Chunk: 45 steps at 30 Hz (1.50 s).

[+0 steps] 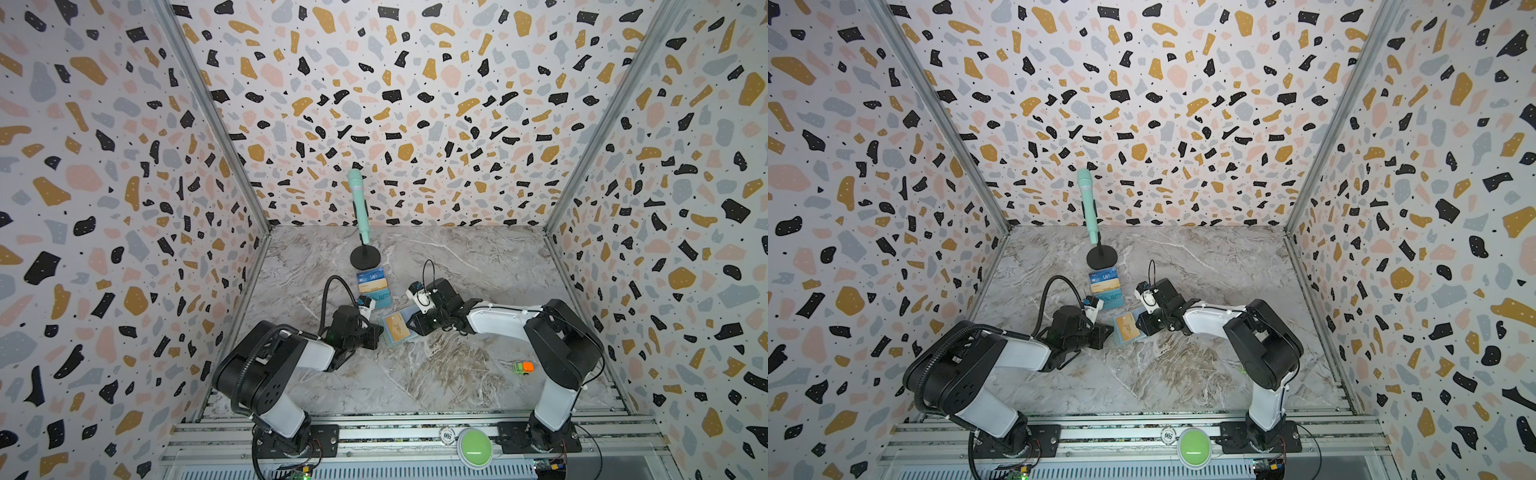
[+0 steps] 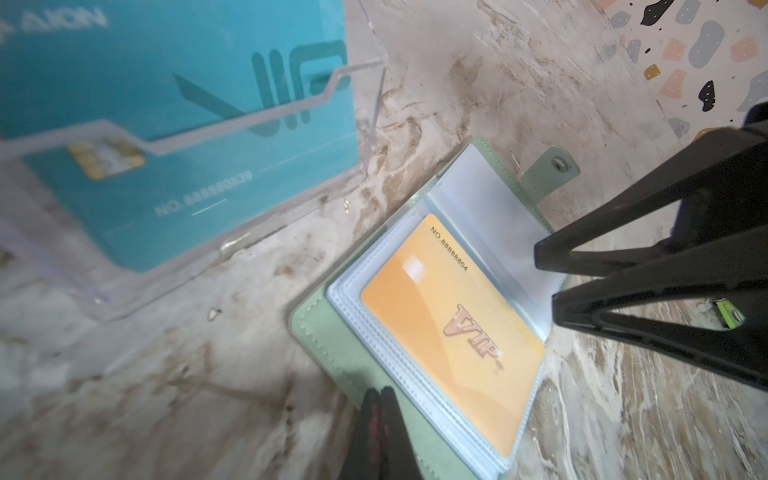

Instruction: Take the credit cards out of the card holder

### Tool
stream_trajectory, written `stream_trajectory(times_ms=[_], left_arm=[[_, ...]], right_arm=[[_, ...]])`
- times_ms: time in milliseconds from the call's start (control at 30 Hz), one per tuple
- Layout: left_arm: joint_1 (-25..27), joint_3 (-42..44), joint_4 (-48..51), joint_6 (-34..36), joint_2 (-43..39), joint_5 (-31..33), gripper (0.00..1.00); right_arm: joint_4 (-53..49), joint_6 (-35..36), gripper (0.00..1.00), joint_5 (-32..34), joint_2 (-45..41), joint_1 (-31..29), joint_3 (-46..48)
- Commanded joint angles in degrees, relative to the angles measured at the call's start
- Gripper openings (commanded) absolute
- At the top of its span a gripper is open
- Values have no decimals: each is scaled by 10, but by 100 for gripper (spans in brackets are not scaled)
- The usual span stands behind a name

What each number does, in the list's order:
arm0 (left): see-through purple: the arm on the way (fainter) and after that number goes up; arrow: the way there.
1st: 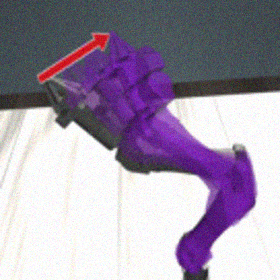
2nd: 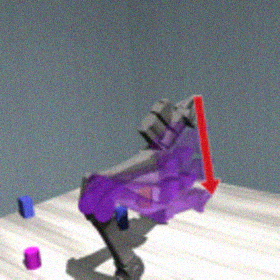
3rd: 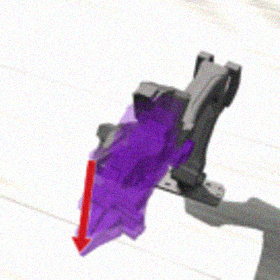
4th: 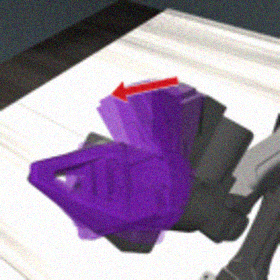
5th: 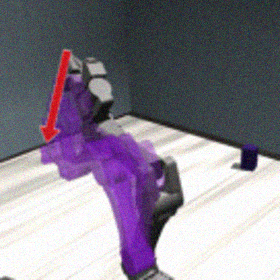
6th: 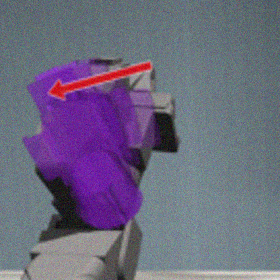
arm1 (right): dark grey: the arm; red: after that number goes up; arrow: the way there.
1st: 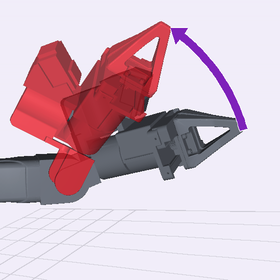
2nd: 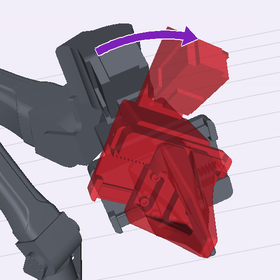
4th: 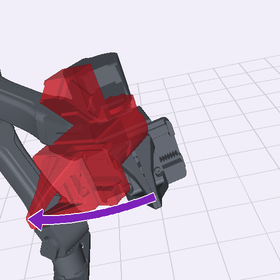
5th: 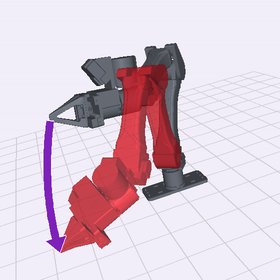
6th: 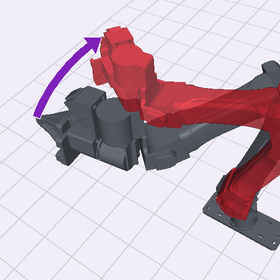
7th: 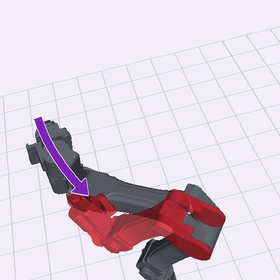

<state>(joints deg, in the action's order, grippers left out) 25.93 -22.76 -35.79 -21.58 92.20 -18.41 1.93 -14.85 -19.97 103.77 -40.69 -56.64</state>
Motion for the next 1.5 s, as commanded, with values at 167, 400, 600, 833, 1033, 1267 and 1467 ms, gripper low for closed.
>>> stream_trajectory(times_ms=[167,400,600,833,1033,1267,1467], left_arm=[[3,-14,60,14,17,3,0],[3,-22,70,17,14,3,0],[3,-29,81,20,12,5,0],[4,-47,104,33,16,7,0],[4,-60,123,43,16,6,0],[4,-60,133,62,11,-26,0],[4,-63,157,75,-4,-29,0]], right_arm=[[22,-35,33,-60,13,11,-6],[38,-51,32,-85,31,19,1],[50,-60,31,-106,42,23,3],[76,-82,28,-134,36,24,21],[101,-101,26,-159,29,24,42],[138,-132,25,-192,18,24,68],[155,-155,25,-194,2,24,89]])
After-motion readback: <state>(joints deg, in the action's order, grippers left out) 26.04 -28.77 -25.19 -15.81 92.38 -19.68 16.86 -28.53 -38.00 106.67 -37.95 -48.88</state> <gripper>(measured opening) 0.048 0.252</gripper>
